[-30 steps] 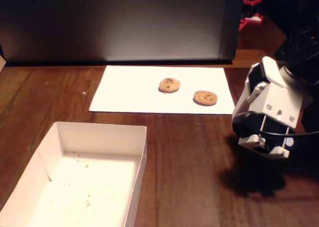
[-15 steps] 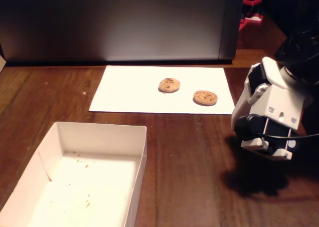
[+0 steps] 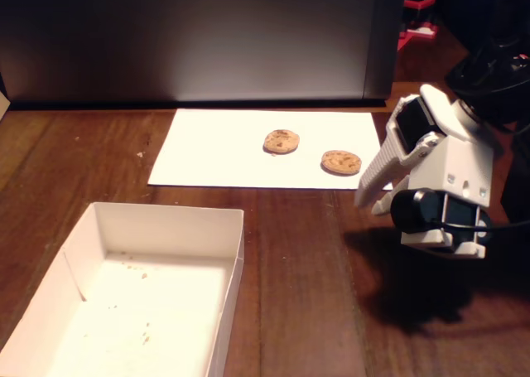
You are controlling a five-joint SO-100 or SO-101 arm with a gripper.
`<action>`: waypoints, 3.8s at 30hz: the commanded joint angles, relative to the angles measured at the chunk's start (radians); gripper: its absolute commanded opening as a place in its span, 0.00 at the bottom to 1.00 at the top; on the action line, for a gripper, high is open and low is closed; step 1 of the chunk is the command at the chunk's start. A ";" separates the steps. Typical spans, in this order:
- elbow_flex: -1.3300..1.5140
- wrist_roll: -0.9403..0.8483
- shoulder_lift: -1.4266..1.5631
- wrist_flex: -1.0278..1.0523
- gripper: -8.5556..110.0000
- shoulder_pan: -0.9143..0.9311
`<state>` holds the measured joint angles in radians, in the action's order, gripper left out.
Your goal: Grasp a mini cookies block and put it in the white box.
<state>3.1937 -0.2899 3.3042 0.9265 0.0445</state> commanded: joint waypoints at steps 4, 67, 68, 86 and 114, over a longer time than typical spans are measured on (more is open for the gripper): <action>-0.264 -0.014 -0.054 -0.043 0.17 0.046; -1.127 0.388 -1.532 0.216 0.35 0.446; -1.129 0.388 -1.546 0.213 0.36 0.449; -1.149 0.411 -1.698 0.187 0.41 0.453; -1.213 0.400 -1.812 0.170 0.41 0.465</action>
<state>2.0785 0.1181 1.4818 1.1045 0.5154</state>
